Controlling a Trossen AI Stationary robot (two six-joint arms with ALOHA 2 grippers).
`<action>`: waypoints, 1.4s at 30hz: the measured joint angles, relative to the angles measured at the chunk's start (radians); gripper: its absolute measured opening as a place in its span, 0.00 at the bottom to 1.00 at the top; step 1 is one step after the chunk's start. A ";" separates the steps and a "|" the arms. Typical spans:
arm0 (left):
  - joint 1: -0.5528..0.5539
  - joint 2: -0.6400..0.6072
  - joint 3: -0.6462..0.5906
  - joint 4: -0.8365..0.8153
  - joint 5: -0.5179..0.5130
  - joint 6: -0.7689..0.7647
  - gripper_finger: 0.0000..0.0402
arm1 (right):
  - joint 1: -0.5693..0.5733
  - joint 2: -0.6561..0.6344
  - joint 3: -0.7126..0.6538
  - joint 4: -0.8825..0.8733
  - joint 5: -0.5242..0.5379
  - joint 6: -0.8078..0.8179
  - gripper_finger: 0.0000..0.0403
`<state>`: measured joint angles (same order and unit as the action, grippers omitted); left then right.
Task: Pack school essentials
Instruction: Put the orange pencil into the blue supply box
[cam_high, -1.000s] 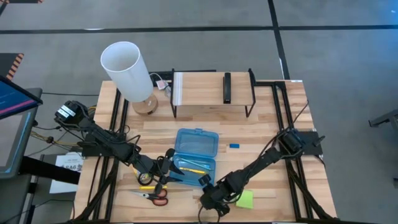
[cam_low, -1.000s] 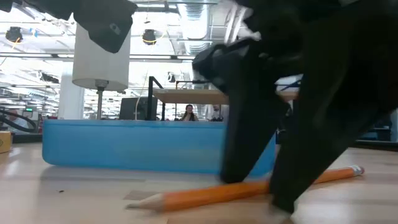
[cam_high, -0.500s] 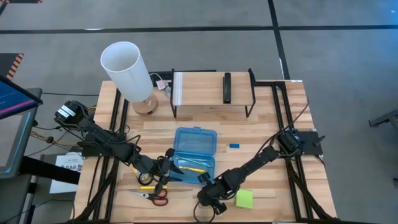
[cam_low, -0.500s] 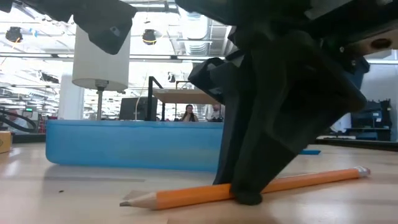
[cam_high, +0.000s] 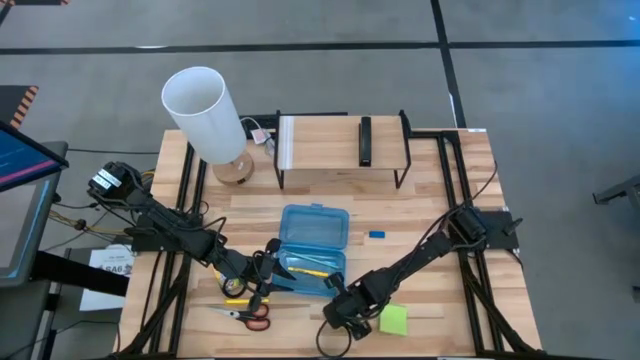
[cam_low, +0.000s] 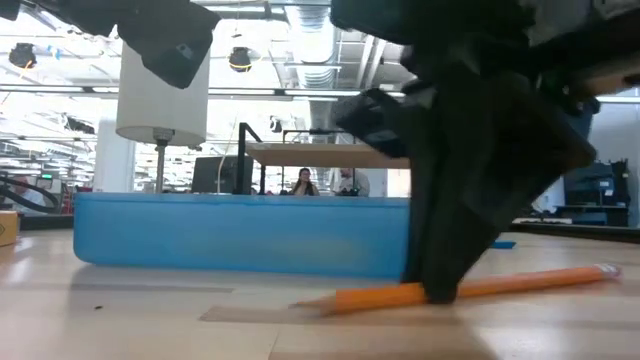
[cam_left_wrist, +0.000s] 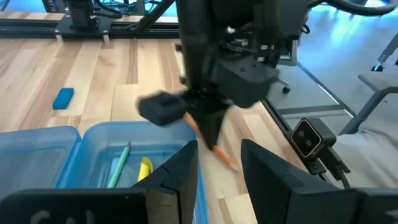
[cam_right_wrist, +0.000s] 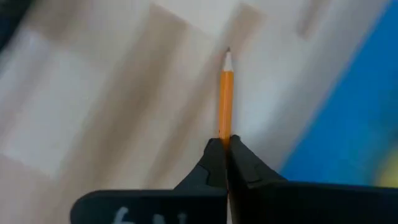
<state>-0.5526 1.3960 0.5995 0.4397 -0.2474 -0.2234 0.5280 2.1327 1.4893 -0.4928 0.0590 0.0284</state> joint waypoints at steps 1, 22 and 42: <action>0.000 0.000 0.000 0.000 0.000 0.000 0.27 | -0.001 -0.012 -0.002 -0.004 0.013 0.000 0.00; 0.000 -0.005 0.000 -0.003 0.007 0.000 0.27 | -0.054 -0.225 0.006 0.029 0.167 -0.082 0.00; -0.071 0.085 0.022 -0.014 0.034 -0.011 0.27 | -0.048 -0.279 0.007 -0.126 0.241 0.069 0.00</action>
<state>-0.6239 1.4807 0.6214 0.4257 -0.2131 -0.2346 0.4803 1.8532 1.4964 -0.6190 0.3002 0.0970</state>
